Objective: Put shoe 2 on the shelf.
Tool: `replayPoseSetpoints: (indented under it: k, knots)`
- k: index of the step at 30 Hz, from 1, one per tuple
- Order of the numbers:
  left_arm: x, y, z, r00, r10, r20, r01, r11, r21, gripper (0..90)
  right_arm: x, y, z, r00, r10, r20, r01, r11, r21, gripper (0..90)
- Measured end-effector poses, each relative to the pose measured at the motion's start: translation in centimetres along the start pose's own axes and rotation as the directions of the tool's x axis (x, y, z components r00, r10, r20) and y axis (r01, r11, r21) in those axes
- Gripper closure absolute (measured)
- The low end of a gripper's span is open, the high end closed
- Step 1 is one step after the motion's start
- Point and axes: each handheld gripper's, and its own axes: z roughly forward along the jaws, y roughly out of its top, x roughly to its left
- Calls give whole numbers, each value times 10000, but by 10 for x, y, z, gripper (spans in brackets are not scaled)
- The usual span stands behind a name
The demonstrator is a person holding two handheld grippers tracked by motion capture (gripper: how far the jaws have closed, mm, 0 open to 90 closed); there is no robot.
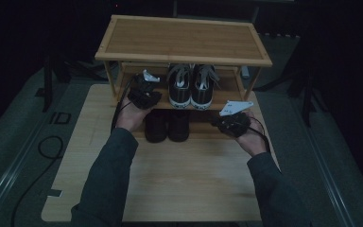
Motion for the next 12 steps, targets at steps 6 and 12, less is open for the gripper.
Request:
replayPoseSetpoints:
  k: [6, 12]
  knots:
    - [3, -3, -1, 10000, 2, -57, -2, 10000, 34, 838, -1, -6, 1, 10000, 90, -28, -89, 9999, 144, 850]
    - [3, -5, 0, 9996, 240, -114, -237, 9995, 198, 837, -2, -12, 4, 9999, 163, -55, -161, 9993, 347, 851]
